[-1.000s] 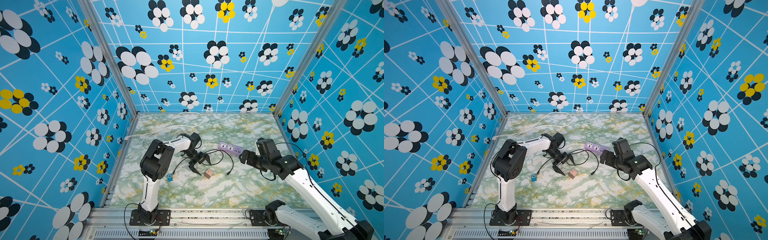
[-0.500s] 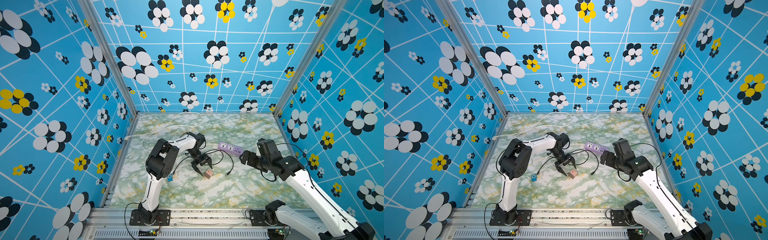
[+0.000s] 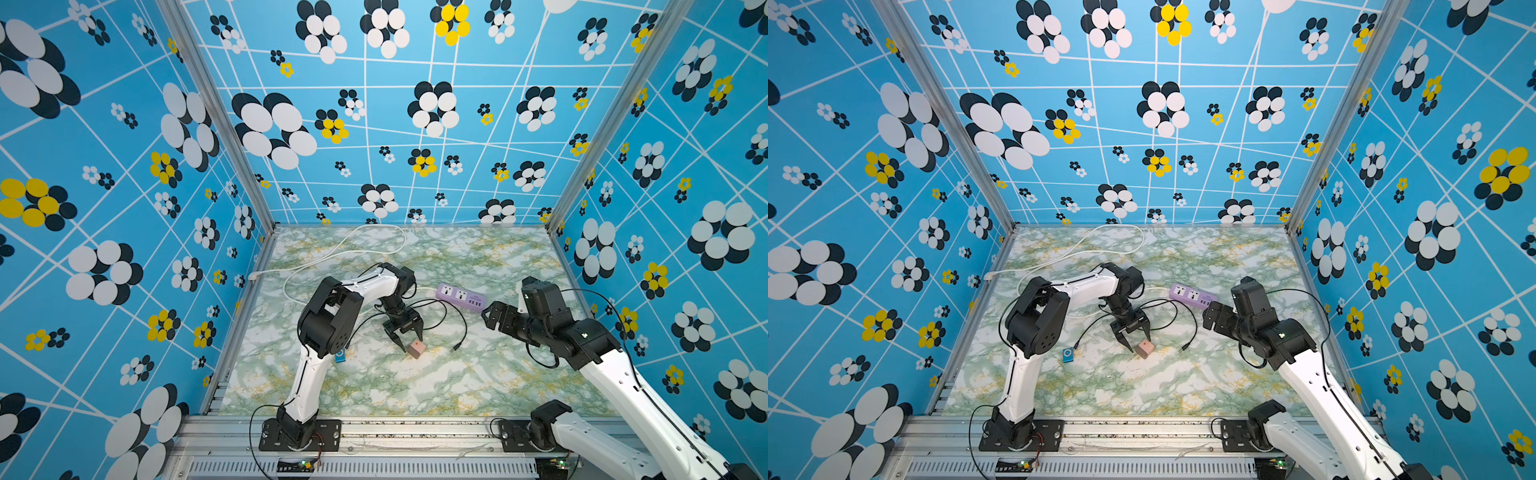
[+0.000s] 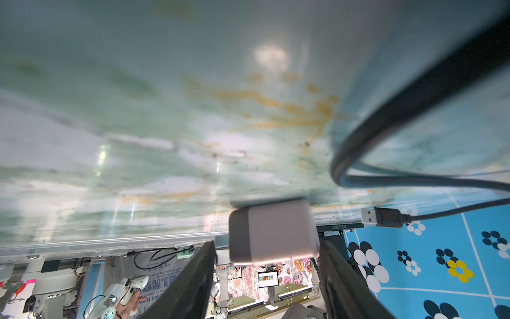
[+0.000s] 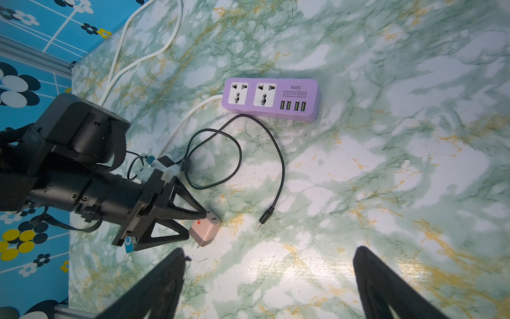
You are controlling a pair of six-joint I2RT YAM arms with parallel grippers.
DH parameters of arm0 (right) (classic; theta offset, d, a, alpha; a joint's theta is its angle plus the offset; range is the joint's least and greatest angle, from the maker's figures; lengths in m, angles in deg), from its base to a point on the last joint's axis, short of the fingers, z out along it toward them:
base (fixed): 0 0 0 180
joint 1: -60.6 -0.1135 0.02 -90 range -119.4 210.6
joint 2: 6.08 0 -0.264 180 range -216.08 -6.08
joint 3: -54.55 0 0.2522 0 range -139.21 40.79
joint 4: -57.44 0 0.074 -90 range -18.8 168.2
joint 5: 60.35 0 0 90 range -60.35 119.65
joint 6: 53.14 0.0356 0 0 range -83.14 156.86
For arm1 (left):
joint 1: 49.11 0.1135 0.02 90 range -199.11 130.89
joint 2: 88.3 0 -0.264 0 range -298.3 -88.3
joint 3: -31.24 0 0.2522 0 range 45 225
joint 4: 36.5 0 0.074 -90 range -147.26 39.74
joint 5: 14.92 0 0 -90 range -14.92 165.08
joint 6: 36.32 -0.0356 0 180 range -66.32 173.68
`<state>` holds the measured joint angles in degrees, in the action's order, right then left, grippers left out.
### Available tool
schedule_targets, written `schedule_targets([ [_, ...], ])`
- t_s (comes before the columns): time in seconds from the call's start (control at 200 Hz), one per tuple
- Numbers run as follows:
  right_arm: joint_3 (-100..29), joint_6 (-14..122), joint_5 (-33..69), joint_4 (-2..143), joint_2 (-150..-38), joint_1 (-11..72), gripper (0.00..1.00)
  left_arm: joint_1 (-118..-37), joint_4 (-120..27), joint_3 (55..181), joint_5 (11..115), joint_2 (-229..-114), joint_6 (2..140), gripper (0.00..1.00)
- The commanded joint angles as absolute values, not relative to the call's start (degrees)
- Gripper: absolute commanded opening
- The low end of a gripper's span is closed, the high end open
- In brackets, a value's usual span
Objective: Charge mp3
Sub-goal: Pick up the plug from the center of the board.
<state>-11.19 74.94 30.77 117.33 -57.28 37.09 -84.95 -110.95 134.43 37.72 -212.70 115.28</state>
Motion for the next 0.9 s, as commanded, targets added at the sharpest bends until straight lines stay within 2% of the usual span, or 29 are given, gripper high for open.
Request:
schedule_targets([
  [0.0, -10.1, 73.6, 30.3, 118.1, -56.5, 36.7, 0.97, -86.0, -110.8, 133.7, 39.6, -216.2, 117.2, 0.57],
  [0.2, -9.3, 73.6, 30.4, 118.3, -54.7, 36.7, 0.96, -86.1, -110.6, 133.3, 40.1, -216.0, 116.9, 0.48],
  [0.405, -8.8, 73.3, 30.1, 118.8, -53.6, 36.7, 0.96, -86.2, -110.9, 133.7, 40.2, -214.3, 114.3, 0.44],
  [0.555, -6.7, 74.7, 21.0, 115.5, -55.1, 36.7, 0.94, -86.1, -110.4, 135.5, 42.0, -210.8, 110.9, 0.44],
  [0.59, -5.5, 76.1, 18.4, 113.8, -55.4, 36.6, 0.93, -86.1, -109.5, 135.5, 42.6, -209.5, 110.6, 0.40],
  [0.77, 3.5, 86.8, 6.0, 92.0, -54.4, 33.2, 0.95, -86.2, -97.0, 132.4, 41.9, -199.9, 112.8, 0.38],
  [0.895, 6.3, 84.7, 6.8, 82.2, -53.2, 29.7, 0.95, -86.5, -90.8, 133.1, 43.2, -192.8, 113.2, 0.38],
])
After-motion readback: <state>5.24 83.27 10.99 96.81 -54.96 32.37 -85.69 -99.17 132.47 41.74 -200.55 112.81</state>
